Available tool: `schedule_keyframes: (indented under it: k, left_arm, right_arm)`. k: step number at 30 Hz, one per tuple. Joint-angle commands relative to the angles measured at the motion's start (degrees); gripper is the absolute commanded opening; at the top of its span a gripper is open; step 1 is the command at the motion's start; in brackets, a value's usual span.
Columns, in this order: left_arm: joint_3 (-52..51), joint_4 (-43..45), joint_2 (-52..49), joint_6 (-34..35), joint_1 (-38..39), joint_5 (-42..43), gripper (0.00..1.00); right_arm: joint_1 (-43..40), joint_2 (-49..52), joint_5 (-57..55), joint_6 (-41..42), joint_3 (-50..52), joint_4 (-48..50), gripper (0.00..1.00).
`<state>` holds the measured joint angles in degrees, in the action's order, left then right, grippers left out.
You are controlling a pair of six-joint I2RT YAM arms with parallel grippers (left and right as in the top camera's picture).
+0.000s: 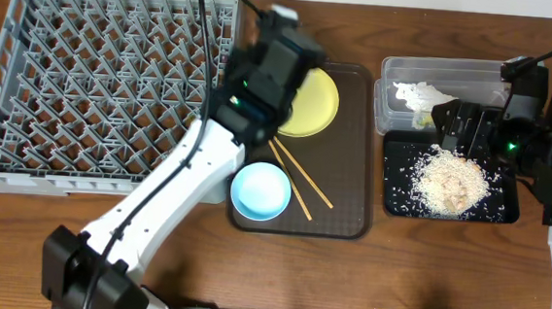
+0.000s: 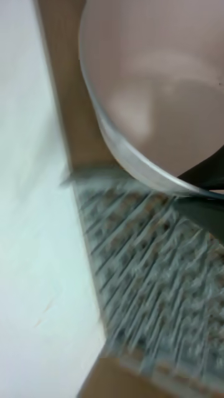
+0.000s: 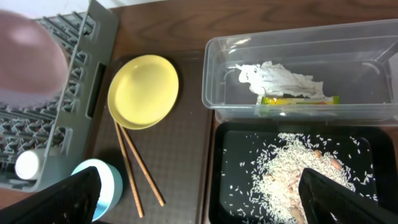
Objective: Sort waste into correct bins and load items into the dishwasher
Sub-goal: 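Carry pink bowl with left gripper to back of dish rack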
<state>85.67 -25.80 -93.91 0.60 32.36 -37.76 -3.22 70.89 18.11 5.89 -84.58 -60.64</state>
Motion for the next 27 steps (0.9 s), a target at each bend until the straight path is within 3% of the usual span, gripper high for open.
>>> schedule_keyframes:
  k: [1, 5, 13, 20, 27]
  left_arm:
    - [0.8, 4.7, -1.8, -10.8, -4.7, -6.9, 0.07]
    - [0.8, 12.9, -3.8, -15.2, -10.2, -6.8, 0.07]
    - [0.8, 33.1, -14.1, -36.5, -14.4, -6.9, 0.08]
    - [0.8, 51.5, -22.9, -41.7, -18.1, -11.2, 0.07]
    - [0.8, 56.8, -25.9, -41.7, -20.7, -10.3, 0.07]
  right_arm:
    - [-0.3, 0.3, -0.3, 0.5, 0.3, -0.1, 0.99]
    - [-0.3, 0.3, -0.3, 0.5, 0.3, -0.1, 0.99]
    - [-0.3, 0.3, -0.3, 0.5, 0.3, 0.0, 0.99]
    - [-0.3, 0.3, -0.3, 0.5, 0.3, -0.1, 0.99]
    - [-0.3, 0.3, -0.3, 0.5, 0.3, -0.1, 0.99]
